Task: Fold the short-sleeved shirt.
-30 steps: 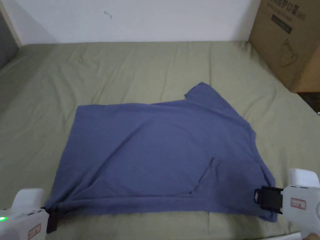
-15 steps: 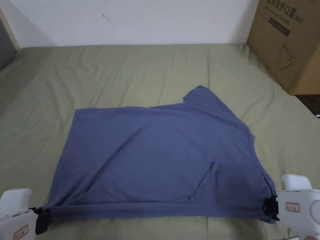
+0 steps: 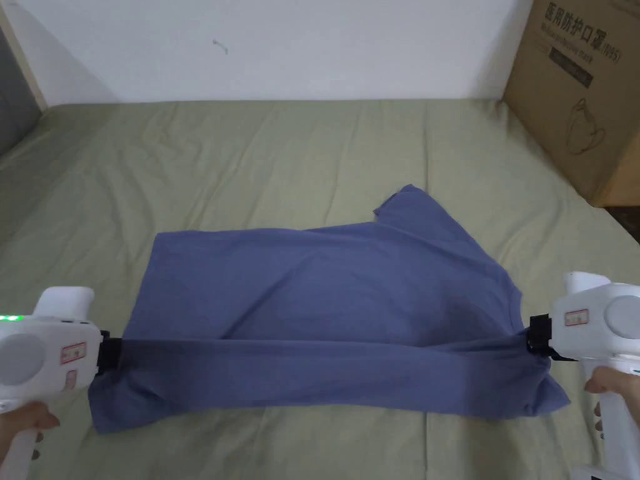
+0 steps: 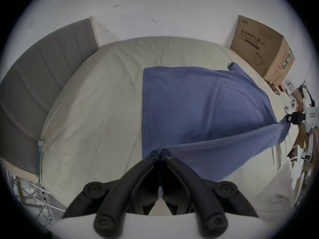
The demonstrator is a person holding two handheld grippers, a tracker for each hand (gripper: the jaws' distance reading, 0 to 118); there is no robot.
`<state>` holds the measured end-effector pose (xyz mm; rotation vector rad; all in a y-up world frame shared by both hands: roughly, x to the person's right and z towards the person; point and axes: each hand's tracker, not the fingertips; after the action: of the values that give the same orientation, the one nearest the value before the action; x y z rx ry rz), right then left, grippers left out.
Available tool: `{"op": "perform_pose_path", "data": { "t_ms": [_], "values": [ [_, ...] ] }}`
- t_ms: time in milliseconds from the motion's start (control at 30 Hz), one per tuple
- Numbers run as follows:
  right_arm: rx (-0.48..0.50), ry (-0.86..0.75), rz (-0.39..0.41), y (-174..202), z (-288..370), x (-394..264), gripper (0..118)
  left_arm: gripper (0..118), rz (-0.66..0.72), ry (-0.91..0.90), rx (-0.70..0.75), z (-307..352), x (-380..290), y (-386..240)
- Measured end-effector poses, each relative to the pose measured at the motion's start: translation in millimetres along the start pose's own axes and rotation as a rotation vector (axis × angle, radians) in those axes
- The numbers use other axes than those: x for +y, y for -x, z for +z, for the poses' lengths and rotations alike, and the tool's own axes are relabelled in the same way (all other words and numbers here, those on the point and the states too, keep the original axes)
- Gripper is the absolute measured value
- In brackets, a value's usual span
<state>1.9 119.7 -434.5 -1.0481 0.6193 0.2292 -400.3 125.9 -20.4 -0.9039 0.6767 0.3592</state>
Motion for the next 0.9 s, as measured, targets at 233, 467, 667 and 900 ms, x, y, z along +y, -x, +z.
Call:
{"op": "perform_pose_path", "data": {
  "t_ms": [233, 467, 667, 900],
  "values": [
    [-0.045, 0.025, 0.013, 6.7, -34.2, 11.0, 72, 108, 0.01, 0.135, 0.053, -47.7, 7.0, -6.8],
    [0.006, -0.066, 0.069, 9.4, 8.7, 2.5, 62, 92, 0.083, 0.038, -0.007, -2.2, -28.6, 3.2],
    [-0.017, -0.125, 0.057, 11.7, 25.8, -32.8, 0, 0, 0.118, 0.022, -0.059, 23.9, -65.7, 3.1],
    [0.013, -0.085, -0.018, 4.3, 24.8, -54.8, 0, 116, 0.195, 0.022, -0.017, -2.6, -62.3, 19.2]
  ]
}}
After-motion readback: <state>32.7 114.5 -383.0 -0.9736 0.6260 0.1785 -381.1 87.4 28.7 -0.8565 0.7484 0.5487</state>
